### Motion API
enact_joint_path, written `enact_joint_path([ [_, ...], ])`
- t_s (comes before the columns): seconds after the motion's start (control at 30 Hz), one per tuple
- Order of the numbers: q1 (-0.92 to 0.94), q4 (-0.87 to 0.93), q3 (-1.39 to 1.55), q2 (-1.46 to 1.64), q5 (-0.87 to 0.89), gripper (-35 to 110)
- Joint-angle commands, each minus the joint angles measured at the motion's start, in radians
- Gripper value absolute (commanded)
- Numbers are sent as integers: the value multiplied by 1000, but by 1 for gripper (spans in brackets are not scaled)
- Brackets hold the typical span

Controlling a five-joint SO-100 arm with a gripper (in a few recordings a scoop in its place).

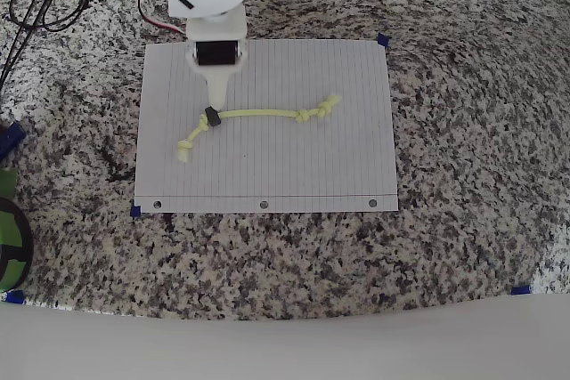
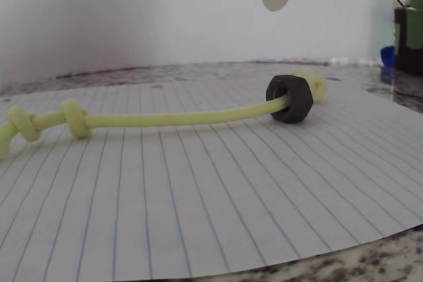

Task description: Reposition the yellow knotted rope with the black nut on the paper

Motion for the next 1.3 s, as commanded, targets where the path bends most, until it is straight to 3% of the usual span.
enact_joint_path([
  [0.0,17,37,-104,-86,104,28],
  [0.37,34,51,-262,-272,580,28],
  [0.6,71,43,-302,-299,727,35],
  [0.9,129,6,-304,-336,966,33],
  [1.27,193,-141,-327,-414,1074,32],
])
